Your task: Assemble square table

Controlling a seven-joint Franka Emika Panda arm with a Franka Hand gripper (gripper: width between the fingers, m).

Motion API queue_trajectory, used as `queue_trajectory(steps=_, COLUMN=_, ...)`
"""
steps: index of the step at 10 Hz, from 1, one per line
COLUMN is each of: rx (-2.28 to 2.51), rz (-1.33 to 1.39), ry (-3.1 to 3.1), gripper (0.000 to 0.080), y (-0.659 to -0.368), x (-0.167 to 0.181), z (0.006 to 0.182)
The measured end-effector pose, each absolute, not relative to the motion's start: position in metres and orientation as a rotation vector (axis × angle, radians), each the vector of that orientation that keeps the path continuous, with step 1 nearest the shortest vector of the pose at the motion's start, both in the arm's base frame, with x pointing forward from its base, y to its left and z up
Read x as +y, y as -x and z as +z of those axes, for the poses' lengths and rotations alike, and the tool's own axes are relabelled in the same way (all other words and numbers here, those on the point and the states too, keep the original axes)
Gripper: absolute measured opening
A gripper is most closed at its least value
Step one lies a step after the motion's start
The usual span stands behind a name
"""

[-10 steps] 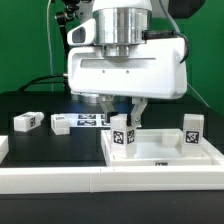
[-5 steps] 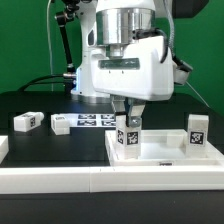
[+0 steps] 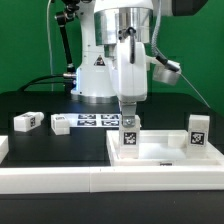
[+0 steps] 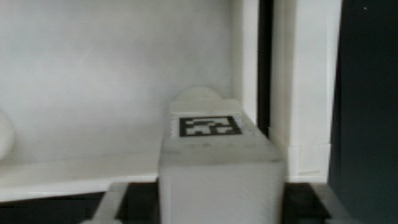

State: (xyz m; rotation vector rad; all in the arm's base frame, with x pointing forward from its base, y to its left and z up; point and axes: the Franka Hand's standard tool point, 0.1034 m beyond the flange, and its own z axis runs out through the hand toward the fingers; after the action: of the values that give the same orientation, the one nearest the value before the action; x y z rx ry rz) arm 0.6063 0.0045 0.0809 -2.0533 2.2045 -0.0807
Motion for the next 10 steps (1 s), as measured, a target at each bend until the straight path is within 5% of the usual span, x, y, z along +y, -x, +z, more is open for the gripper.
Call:
queue_trajectory(steps=2, rx=2.189, rz=-0.083, ry=2.071, gripper=0.0297, y=-0.6062, x=0.0047, z=0.0803)
queue_trajectory(steps=3, rx=2.145, rz=-0.087, ry=2.118, gripper=0.0504, y=-0.6061, x=0.0046, z=0.0801)
queue_trajectory(steps=4, rx=2.081, rz=-0.087, ry=2.188, gripper=0.0504, y=-0.6055, x=0.0042, z=0.0799)
queue_trajectory(steps=5, rx=1.982, rz=-0.088, ry=2.285, gripper=0.0618, y=-0.6047, x=0.0061, z=0.0794)
queue_trajectory(steps=10, rx=1.444, rz=-0.107, ry=2.672, gripper=0.0649, y=-0.6058, x=0.0072, z=0.081)
